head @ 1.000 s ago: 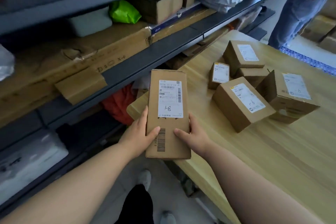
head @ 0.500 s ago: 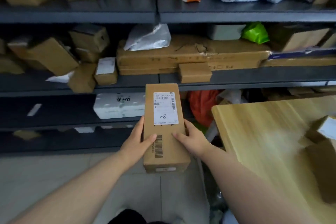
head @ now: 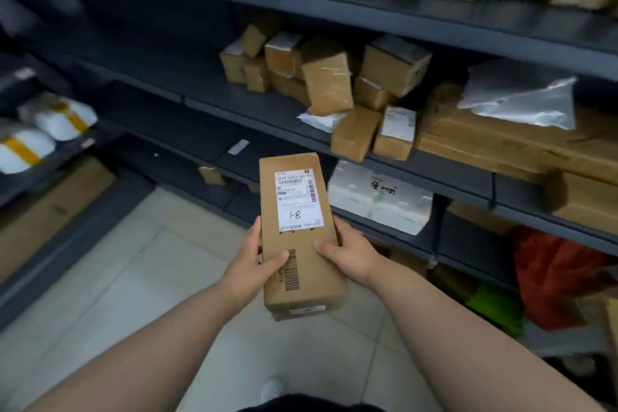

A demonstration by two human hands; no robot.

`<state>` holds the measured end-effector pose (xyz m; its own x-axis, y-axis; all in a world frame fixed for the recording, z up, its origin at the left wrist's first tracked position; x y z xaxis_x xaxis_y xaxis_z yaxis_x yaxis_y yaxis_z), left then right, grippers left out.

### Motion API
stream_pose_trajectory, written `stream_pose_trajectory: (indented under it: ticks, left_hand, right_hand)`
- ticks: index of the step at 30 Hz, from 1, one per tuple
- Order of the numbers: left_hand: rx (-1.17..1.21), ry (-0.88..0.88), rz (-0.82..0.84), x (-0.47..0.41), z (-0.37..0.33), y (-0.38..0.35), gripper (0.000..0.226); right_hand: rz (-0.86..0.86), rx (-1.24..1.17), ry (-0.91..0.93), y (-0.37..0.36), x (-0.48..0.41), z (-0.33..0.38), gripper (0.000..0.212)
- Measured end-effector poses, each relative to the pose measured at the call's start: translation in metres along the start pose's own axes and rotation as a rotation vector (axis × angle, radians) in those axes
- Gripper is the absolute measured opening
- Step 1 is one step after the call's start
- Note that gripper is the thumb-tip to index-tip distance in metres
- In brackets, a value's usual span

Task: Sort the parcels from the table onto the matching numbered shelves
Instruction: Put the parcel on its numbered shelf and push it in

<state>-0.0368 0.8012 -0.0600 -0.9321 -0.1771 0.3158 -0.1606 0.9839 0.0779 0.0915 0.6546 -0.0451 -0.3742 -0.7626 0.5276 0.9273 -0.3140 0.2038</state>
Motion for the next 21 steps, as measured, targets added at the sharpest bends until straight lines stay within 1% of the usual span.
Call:
stream_pose_trajectory:
  ticks: [2, 5, 8, 12, 16, 19, 21]
  left_hand:
    - [-0.014, 0.031, -0.065, 0.012, 0.007, 0.039, 0.072]
    - [-0.024, 0.037, -0.186, 0.032, 0.014, 0.091, 0.078]
    - [0.013, 0.054, -0.321, 0.054, 0.025, 0.132, 0.075]
    - [0.092, 0.028, -0.47, 0.075, 0.041, 0.168, 0.076]
    - [0.202, -0.003, -0.614, 0.08, 0.042, 0.193, 0.076]
    - [0.29, 0.01, -0.751, 0.08, 0.041, 0.218, 0.086]
    - [0.321, 0.013, -0.837, 0.082, 0.041, 0.234, 0.082]
  right_hand:
    - [0.054, 0.014, 0.013, -0.023, -0.033, 0.021, 0.07]
    - [0.144, 0.03, 0.042, -0.058, -0.074, 0.057, 0.064]
    - [0.246, 0.064, 0.069, -0.087, -0.107, 0.089, 0.058]
    - [0.393, 0.151, 0.127, -0.119, -0.148, 0.127, 0.057]
    - [0.536, 0.227, 0.169, -0.141, -0.194, 0.161, 0.047]
    - [0.611, 0.276, 0.182, -0.156, -0.227, 0.189, 0.051]
    - [0.666, 0.309, 0.199, -0.165, -0.245, 0.209, 0.051]
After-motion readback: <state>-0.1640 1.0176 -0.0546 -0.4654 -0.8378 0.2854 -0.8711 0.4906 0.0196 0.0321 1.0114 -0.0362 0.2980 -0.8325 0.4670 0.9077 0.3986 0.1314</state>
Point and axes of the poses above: each hand's wrist, its own x-axis away from the middle knuckle, its own y-axis out of the back of the hand, z = x × y, the point moved 3 cm from there along -x, towards the middle knuckle, and after that the axes turned 15 degrees about z, right-handed, at the moved point
